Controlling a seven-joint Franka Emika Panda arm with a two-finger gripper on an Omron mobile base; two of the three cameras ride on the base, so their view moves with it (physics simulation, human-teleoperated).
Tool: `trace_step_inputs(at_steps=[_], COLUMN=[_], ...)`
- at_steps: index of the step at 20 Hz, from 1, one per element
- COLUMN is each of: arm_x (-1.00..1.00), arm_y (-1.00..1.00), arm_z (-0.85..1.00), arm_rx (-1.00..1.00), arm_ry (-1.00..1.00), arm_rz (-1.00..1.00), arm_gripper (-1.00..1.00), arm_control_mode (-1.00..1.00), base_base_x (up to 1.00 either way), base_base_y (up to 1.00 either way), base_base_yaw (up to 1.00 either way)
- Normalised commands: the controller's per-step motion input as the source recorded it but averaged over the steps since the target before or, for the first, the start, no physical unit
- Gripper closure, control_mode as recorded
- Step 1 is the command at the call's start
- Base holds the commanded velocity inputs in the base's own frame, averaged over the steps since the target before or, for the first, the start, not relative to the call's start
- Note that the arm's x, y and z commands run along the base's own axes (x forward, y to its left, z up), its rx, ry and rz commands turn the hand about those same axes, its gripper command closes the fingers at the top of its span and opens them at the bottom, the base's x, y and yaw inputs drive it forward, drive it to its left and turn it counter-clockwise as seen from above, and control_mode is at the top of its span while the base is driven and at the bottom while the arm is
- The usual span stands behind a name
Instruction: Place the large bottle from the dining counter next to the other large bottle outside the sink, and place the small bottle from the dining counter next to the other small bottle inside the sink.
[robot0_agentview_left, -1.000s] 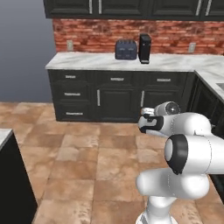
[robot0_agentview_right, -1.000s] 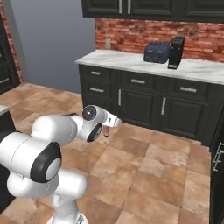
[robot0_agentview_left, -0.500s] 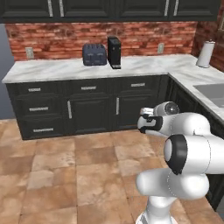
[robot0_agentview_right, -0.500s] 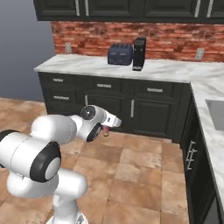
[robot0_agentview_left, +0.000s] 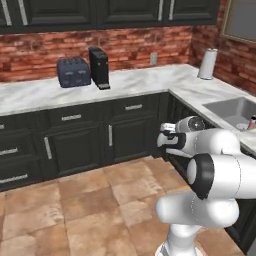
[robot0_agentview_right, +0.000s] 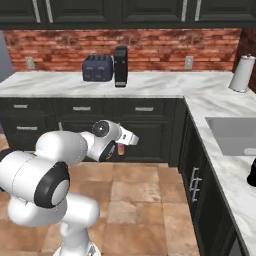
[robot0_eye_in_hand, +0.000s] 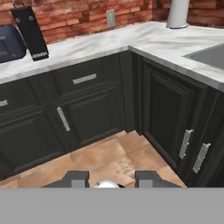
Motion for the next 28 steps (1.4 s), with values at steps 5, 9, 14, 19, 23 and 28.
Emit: trace_step_inputs(at_steps=[5, 9, 14, 19, 23, 28], arm_x=[0.00, 0.00, 0.00, 0.00, 0.00, 0.00], arm_y=[0.00, 0.00, 0.00, 0.00, 0.00, 0.00], arm_z=[0.00, 0.00, 0.00, 0.00, 0.00, 0.00], arm_rx=[0.00, 0.00, 0.00, 0.00, 0.00, 0.00], arm_ry=[0.00, 0.00, 0.00, 0.00, 0.00, 0.00], arm_rz=[0.00, 0.00, 0.00, 0.00, 0.00, 0.00], arm_gripper=[1.00, 1.00, 1.00, 1.00, 1.00, 1.00], arm_control_mode=[1.00, 1.00, 1.00, 1.00, 1.00, 1.00], base_base_x=[0.64, 0.60, 0.57, 0.52, 0.54, 0.57], base_base_y=[0.11, 0.08, 0.07, 0.08, 0.11, 0.18], base_base_yaw=[-0.36, -0.36, -0.37, -0.38, -0.39, -0.38])
